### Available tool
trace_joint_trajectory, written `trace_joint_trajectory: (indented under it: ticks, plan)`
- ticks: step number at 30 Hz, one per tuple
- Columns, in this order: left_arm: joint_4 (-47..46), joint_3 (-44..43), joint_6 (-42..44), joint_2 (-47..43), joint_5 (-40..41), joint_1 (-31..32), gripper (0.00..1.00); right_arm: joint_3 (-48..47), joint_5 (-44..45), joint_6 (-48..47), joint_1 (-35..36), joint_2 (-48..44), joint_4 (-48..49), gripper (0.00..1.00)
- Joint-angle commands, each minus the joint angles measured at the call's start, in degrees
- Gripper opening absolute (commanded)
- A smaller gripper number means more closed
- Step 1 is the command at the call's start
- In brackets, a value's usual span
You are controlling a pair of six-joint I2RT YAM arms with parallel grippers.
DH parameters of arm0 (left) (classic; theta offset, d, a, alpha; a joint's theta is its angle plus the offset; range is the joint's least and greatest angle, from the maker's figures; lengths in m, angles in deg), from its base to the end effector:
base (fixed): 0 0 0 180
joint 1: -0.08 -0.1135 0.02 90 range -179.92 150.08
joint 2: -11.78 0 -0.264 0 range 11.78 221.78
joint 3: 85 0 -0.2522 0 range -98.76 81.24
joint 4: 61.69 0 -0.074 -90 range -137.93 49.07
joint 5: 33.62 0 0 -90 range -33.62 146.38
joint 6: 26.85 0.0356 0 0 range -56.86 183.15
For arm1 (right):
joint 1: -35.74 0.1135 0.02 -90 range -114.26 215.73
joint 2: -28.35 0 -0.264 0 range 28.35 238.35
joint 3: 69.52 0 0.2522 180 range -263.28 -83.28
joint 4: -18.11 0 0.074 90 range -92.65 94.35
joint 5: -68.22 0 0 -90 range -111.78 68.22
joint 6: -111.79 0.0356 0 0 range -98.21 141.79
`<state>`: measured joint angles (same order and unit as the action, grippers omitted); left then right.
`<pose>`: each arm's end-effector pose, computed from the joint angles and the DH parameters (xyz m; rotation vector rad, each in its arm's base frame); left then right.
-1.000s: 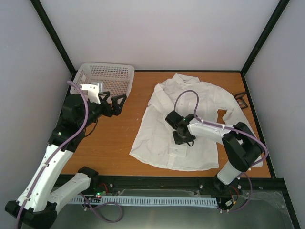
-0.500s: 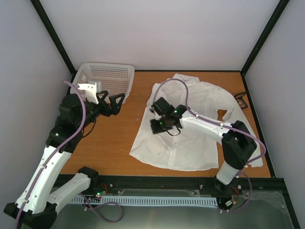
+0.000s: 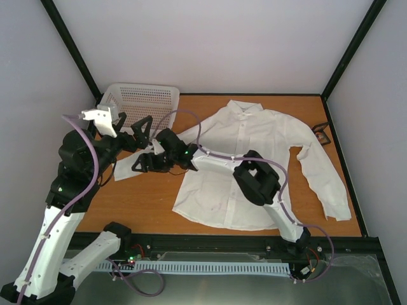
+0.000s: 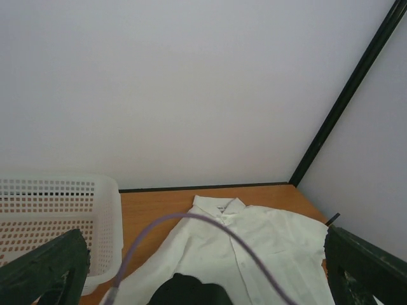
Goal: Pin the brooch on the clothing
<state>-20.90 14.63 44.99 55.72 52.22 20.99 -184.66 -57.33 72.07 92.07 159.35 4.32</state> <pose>0.1317 -0.0531 0.4381 0.0967 1.6760 -0.5773 0.2740 0.4486 0.1929 -0.5902 2.4427 1.6250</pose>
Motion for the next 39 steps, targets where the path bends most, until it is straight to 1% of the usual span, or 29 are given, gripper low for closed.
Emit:
trace_joint_trajectory:
  ticks: [1,3,6,10,12,14,16,19,23,27,30,32,34,36,39]
  plan:
    - [-0.7,0.8,1.3,-0.2,1.7,0.2,1.00,3.4,11.6,-20.0,-2.9,-14.1,-21.7,0.99]
    - [-2.1,2.3,0.3,0.4,0.2,0.2,1.00,11.4,17.1,-23.9,-4.8,-20.1,-25.0,1.00]
    - [-3.6,4.8,-0.5,1.6,-2.5,0.2,1.00,20.4,24.0,-25.8,-7.3,-25.5,-30.5,1.00]
    - [-4.7,7.4,-2.1,4.5,-5.5,0.2,1.00,27.9,24.3,-25.0,-7.8,-27.5,-30.3,1.00]
    - [-5.4,8.6,-3.3,5.4,-6.4,0.2,1.00,30.3,22.0,-23.4,-7.8,-26.9,-27.1,1.00]
    - [-6.5,9.9,-4.3,5.8,-7.1,0.2,1.00,30.7,21.2,-22.0,-7.1,-25.1,-24.9,1.00]
    - [-6.8,10.3,-4.8,6.1,-7.5,0.2,1.00,29.8,23.4,-21.6,-5.9,-23.1,-25.5,1.00]
    - [-6.6,10.6,-4.9,6.6,-7.5,0.2,1.00,29.5,24.3,-21.6,-4.2,-21.4,-26.2,1.00]
    - [-5.6,10.8,-5.8,8.1,-6.5,0.1,1.00,34.1,23.6,-20.2,-3.2,-21.8,-26.7,1.00]
    - [-4.3,11.9,-6.1,10.0,-4.7,-0.5,1.00,44.5,21.3,-18.3,-2.5,-26.8,-25.3,1.00]
    - [-2.1,12.7,-7.7,12.2,-5.7,-3.9,1.00,52.6,21.9,-17.2,-2.5,-31.6,-26.5,1.00]
    - [-0.3,13.3,-8.6,14.4,-5.6,-5.5,1.00,56.9,22.3,-16.3,-2.5,-36.5,-27.4,1.00]
    - [2.0,13.6,-9.3,18.5,-6.2,-6.8,1.00,60.4,22.1,-15.4,-2.5,-41.5,-27.5,1.00]
    - [4.7,13.7,-9.6,23.2,-6.5,-7.2,1.00,60.7,23.1,-15.2,-2.5,-45.7,-28.5,1.00]
    - [4.7,15.9,-9.8,29.1,-5.7,-7.3,1.00,57.2,27.8,-16.7,-2.8,-49.9,-31.3,1.00]
